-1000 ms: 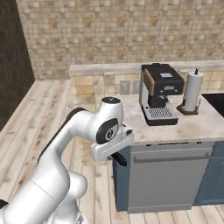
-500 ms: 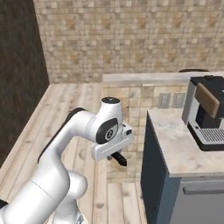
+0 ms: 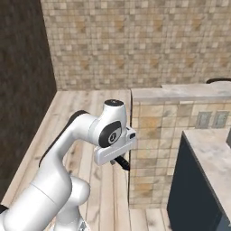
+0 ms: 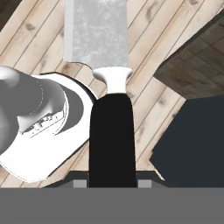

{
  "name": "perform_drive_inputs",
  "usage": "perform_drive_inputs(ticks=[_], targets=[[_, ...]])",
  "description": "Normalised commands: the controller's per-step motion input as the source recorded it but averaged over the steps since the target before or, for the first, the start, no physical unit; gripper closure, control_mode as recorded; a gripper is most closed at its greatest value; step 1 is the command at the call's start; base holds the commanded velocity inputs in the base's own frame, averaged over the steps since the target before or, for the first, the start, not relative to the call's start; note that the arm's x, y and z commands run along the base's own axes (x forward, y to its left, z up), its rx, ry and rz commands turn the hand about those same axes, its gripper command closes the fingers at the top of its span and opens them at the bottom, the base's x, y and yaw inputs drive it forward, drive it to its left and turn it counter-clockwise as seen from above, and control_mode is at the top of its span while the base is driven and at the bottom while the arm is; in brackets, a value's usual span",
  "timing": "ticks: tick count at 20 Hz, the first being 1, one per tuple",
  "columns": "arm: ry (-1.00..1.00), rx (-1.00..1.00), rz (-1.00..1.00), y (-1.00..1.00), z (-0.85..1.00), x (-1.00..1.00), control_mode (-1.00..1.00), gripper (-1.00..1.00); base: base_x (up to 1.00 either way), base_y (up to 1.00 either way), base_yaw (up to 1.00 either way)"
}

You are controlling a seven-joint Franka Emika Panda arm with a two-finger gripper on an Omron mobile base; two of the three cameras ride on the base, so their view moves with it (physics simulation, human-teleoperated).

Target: Pick up the knife from the drawer and place it on the cutting board. Then place the meat from the plate to the cutting board.

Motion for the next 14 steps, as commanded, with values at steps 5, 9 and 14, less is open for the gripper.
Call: perform_drive_inputs(ticks=[5,9,14], targets=[[0.00,0.00,0.00,0.00,0.00,0.00,1.00,1.00,0.50,0.66,-0.05],[0.00,0.00,0.00,0.00,0.00,0.00,1.00,1.00,0.47,0.65,-0.07],[0.00,0.00,0.00,0.00,0.00,0.00,1.00,1.00,0.44,0.65,-0.11]])
